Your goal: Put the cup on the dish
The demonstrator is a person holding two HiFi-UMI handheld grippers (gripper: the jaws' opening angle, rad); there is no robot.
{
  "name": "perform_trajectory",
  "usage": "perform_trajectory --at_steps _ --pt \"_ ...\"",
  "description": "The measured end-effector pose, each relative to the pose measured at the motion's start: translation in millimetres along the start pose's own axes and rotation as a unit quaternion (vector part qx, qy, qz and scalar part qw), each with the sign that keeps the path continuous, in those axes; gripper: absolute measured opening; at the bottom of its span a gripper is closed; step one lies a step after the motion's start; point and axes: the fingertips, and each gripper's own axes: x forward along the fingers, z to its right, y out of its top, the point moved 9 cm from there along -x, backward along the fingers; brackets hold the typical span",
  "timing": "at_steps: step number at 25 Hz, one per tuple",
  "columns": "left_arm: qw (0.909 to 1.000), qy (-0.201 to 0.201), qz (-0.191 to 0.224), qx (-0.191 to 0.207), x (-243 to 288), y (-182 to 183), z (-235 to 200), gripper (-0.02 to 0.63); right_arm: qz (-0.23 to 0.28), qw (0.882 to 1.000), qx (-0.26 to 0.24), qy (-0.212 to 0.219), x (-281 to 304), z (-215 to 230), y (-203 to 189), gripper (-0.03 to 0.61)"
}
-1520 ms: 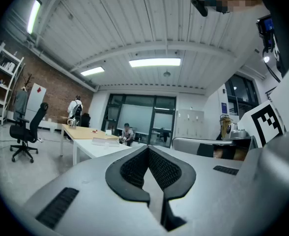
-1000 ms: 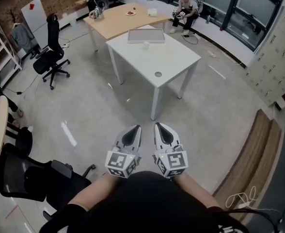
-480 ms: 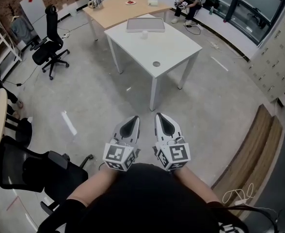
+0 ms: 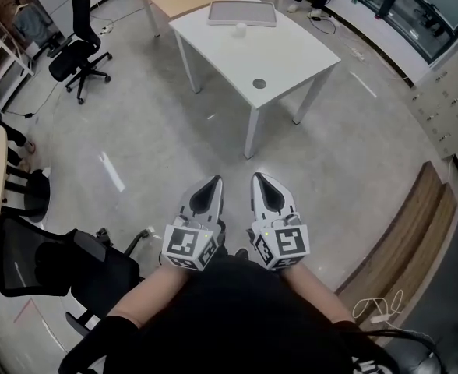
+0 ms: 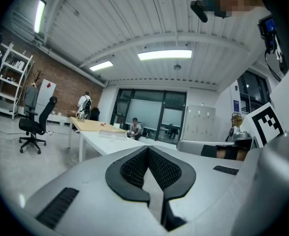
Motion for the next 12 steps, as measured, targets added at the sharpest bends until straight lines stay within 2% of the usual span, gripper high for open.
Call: perform_trajectory --at_steps 6,12 --pt "1.0 -0.009 0.0 -0.002 71 5 -61 0.008 0.002 1.0 0.004 -0.011 84 28 2 0.012" --pt "0.9996 -0.029 0.004 0.002 137 33 -134 0.008 0.002 1.0 -0.017 -0.019 181 35 24 0.012"
